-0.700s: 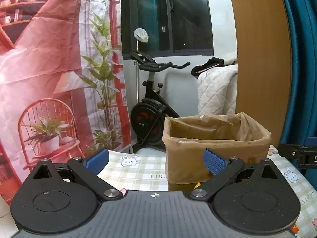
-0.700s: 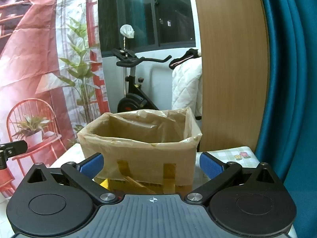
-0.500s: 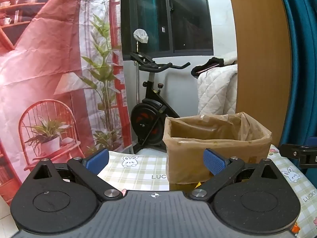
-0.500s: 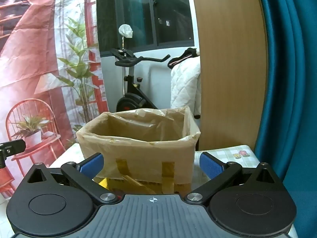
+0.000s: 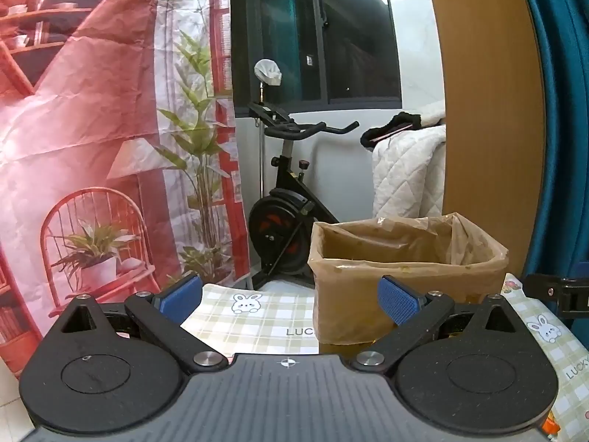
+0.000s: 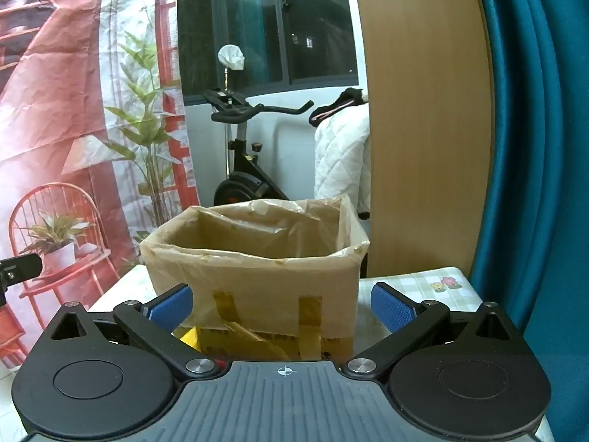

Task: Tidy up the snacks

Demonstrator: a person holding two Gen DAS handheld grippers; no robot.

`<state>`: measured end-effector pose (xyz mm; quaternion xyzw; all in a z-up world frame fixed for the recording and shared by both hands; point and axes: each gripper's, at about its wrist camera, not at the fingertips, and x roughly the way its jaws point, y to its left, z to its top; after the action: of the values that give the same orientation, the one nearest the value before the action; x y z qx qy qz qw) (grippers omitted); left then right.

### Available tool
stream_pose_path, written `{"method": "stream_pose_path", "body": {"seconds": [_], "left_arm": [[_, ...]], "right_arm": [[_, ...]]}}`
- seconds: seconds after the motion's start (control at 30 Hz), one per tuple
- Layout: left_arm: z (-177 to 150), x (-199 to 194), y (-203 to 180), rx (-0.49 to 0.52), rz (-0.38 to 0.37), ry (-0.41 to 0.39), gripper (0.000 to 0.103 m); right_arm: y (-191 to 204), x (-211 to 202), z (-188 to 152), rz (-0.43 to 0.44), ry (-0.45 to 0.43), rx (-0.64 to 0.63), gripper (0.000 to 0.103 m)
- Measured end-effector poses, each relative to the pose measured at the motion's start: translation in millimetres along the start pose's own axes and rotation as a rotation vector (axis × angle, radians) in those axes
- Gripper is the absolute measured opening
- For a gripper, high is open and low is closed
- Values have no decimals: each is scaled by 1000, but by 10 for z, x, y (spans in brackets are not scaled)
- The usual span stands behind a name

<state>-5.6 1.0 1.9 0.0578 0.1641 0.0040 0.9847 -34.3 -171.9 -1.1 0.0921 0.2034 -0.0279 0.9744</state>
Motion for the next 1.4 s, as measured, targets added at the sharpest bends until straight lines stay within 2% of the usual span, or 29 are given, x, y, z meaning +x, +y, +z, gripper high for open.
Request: {"method": "stream_pose_path", "body": {"seconds": [1.4], "left_arm": [[-50, 14, -12, -4, 33, 10, 103]], "right_arm": [[-41, 137, -77, -12, 18, -2, 103]]}}
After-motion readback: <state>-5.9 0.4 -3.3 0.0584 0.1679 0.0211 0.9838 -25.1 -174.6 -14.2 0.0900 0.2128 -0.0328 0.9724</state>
